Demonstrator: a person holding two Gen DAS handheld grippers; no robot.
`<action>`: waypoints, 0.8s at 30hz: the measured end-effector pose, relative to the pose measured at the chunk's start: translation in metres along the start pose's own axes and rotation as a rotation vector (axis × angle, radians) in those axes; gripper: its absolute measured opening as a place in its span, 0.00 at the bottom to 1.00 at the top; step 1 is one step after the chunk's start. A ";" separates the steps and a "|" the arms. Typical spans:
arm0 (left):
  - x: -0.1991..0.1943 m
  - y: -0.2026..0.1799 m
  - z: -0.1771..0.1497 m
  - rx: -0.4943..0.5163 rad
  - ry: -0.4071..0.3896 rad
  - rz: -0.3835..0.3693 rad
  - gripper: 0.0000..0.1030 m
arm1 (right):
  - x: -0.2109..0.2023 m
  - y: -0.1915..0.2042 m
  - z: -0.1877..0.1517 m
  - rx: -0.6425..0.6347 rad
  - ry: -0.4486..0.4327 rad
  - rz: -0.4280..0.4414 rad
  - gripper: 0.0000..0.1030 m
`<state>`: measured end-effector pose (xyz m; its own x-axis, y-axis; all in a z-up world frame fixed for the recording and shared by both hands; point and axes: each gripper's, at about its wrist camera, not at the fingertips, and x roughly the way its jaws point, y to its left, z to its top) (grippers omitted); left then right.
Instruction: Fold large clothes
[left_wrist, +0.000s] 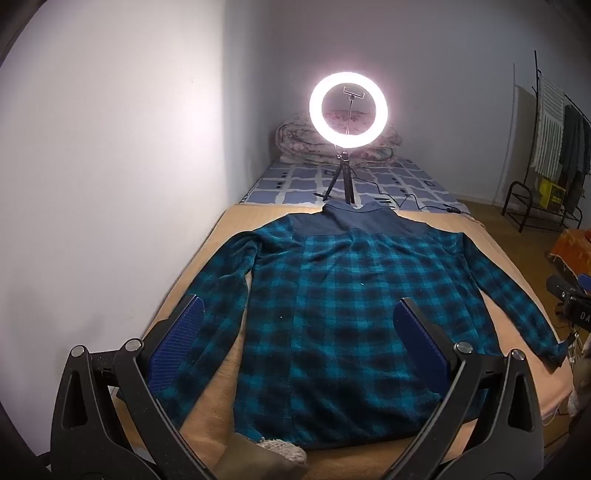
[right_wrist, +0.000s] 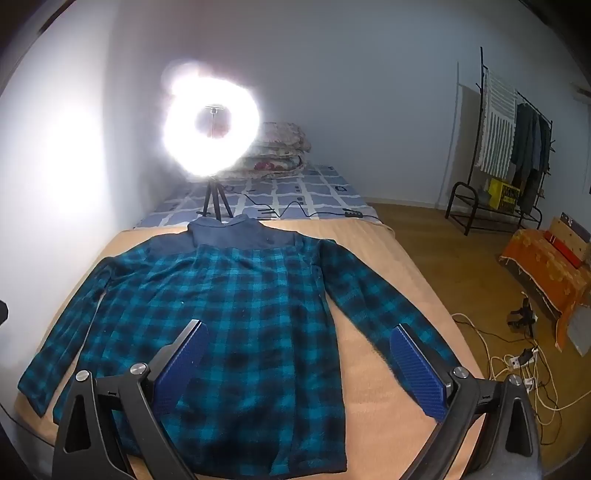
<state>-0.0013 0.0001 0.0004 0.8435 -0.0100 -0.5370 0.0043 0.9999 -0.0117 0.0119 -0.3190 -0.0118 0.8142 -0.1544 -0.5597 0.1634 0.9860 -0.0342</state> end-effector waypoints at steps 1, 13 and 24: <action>-0.001 0.000 0.000 0.004 -0.002 -0.003 1.00 | 0.000 0.000 0.000 0.000 -0.001 -0.004 0.97; -0.006 0.011 0.005 -0.017 -0.023 0.052 1.00 | -0.005 0.002 0.003 -0.013 -0.016 0.008 0.98; -0.005 0.016 0.005 -0.018 -0.026 0.059 1.00 | 0.001 0.004 -0.001 -0.013 -0.010 0.007 0.98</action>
<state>-0.0025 0.0165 0.0068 0.8555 0.0491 -0.5154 -0.0549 0.9985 0.0039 0.0125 -0.3147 -0.0136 0.8210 -0.1480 -0.5513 0.1505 0.9878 -0.0412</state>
